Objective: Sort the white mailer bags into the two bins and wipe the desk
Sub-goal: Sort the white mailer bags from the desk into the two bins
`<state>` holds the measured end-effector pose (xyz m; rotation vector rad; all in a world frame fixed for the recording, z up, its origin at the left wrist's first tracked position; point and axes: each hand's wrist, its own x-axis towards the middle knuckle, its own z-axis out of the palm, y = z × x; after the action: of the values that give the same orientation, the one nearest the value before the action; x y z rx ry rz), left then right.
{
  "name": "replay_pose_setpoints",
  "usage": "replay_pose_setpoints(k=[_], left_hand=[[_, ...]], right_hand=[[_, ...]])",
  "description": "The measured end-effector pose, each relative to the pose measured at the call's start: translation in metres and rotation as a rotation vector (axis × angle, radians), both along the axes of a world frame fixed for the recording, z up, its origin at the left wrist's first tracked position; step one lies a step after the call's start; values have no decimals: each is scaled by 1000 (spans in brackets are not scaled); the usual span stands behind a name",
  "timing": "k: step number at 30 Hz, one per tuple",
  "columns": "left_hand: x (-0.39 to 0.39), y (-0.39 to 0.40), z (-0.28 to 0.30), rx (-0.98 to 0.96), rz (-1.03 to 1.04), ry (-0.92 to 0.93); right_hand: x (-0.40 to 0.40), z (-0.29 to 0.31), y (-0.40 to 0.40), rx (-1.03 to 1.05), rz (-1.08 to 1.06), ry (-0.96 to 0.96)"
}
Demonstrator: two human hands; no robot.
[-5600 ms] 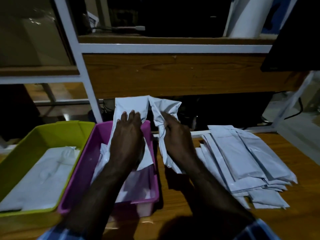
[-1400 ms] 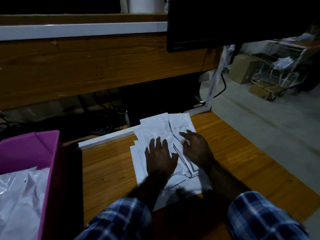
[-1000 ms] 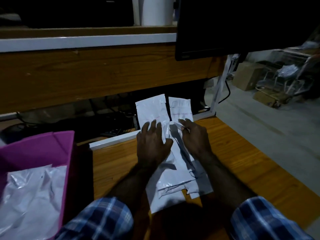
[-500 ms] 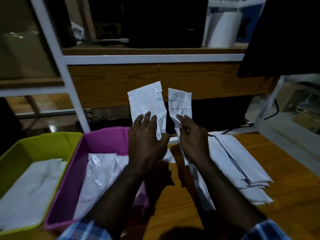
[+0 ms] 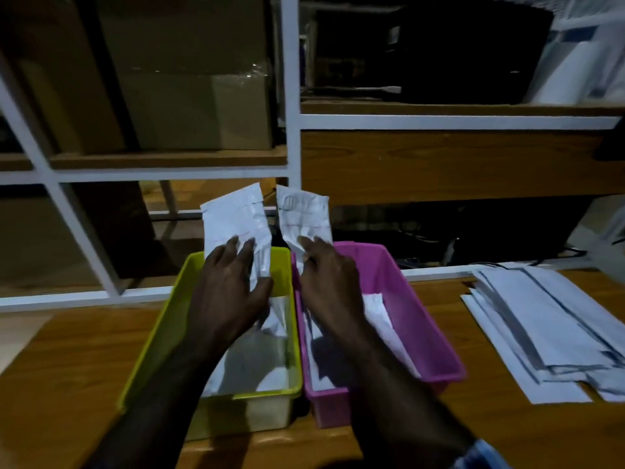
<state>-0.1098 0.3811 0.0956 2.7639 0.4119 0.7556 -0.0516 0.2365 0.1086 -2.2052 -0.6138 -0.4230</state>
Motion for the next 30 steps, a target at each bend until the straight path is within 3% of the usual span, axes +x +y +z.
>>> replay_pose_setpoints(k=[9,16,23,25,27,30], left_hand=[[-25,65,-47,-42,-21,309],[-18,83,-78,0,-43,383],[-20,83,-91,68,-55,446],[-22,83,-94,99,-65,455],[-21,81,-99,124,-65,492],[-18,76,-99,151,-52,467]], right_hand=[[-29,-25,76,-238,39,111],[-30,-31,103,-320,3,63],[-22,-64,109,-318,-124,336],[-23,-76,107,-392,-131,326],[-22,-86,107,-437,-147,157],[-13,-101,115,-549,-69,136]])
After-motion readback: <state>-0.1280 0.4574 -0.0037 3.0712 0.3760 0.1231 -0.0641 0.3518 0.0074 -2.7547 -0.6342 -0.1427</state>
